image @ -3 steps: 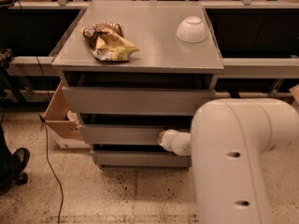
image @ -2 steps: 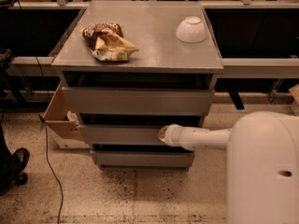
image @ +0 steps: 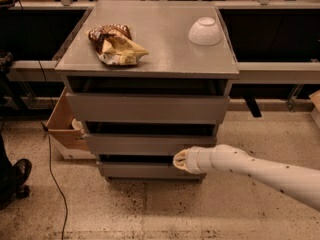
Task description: Close middle drawer
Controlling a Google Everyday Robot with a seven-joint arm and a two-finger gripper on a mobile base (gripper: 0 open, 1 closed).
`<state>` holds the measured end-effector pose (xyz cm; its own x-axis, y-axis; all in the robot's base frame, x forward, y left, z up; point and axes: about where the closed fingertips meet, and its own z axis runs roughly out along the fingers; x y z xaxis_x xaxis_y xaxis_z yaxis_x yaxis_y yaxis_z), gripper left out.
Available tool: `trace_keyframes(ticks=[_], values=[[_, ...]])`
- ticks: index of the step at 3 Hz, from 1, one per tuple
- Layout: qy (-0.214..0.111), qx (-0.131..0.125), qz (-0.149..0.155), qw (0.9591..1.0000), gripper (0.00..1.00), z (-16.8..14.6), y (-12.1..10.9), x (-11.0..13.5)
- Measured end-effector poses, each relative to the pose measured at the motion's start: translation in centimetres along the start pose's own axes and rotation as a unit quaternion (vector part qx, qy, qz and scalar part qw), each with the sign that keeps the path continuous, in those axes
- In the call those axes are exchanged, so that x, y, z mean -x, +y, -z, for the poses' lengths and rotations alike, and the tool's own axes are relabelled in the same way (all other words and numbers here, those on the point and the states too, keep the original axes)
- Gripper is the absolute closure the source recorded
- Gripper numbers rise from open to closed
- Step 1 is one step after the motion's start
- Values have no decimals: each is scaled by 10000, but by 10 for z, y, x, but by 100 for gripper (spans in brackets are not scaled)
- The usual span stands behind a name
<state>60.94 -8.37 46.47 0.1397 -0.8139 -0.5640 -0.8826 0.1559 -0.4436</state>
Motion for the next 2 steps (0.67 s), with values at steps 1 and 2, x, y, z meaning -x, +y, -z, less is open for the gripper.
trace_keyframes(ticks=[1, 2], values=[[-315, 608, -497, 9964, 100, 66, 61, 21], [-244, 815, -814, 9930, 81, 97, 88, -1]])
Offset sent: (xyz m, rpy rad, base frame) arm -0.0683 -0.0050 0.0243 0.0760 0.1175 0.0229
